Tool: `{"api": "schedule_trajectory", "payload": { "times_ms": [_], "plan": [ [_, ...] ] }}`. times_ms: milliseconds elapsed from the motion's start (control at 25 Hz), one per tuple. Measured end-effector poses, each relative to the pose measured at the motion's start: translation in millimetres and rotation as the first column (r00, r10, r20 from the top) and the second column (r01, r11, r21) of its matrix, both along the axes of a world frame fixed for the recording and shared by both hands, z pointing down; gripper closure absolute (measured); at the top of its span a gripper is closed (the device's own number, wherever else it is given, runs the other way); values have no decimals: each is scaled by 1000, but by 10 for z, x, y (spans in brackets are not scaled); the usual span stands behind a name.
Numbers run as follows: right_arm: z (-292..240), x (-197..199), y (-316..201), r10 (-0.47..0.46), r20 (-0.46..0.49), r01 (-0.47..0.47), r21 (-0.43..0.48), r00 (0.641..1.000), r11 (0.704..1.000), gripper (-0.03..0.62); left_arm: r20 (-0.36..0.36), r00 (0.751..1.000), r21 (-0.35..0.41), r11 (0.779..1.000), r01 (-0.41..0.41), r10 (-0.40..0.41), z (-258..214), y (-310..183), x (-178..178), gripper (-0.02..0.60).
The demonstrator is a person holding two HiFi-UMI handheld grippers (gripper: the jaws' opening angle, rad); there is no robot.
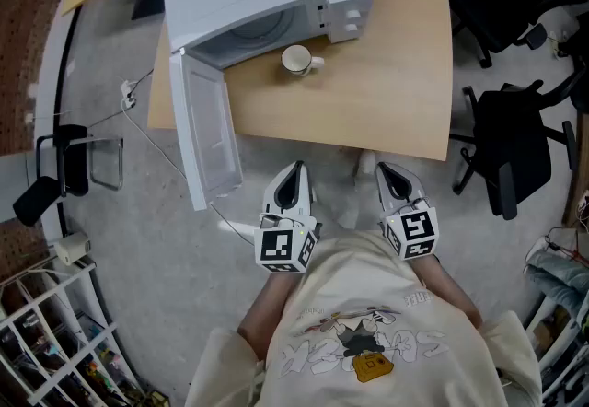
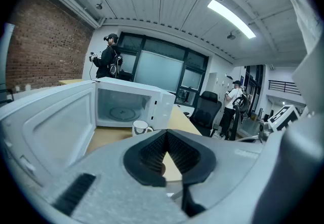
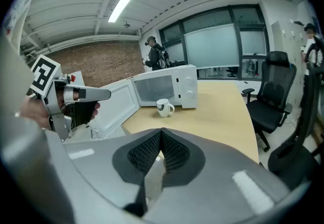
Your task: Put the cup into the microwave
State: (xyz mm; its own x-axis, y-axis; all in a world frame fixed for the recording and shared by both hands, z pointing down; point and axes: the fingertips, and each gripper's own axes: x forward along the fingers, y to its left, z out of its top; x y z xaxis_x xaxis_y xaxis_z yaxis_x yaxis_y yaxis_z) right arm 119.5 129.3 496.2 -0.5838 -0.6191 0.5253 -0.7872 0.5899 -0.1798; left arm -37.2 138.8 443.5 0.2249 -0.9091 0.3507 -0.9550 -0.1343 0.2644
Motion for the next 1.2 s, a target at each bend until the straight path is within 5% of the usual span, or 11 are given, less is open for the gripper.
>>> {"api": "schedule_trajectory", "payload": {
  "times_ms": [320,600,920,1200],
  "plan": [
    [-138,-447,783,70,-14,-69,37,997,997,589,-17,997,-34,997,-73,73,9,749,-291,577],
    [-211,-605,817,112,48,-114,44,993,993,588,-11,994,-7,994,-108,108,-32,911,-381,577],
    [-185,-816,808,114,49,-116,34,992,993,588,-41,990,14,991,-133,134,-56,836,-506,577],
    [-205,-884,471,55,35,-56,46,998,997,588,-70,988,-16,991,-136,135,73,292,-475,577]
  ]
}}
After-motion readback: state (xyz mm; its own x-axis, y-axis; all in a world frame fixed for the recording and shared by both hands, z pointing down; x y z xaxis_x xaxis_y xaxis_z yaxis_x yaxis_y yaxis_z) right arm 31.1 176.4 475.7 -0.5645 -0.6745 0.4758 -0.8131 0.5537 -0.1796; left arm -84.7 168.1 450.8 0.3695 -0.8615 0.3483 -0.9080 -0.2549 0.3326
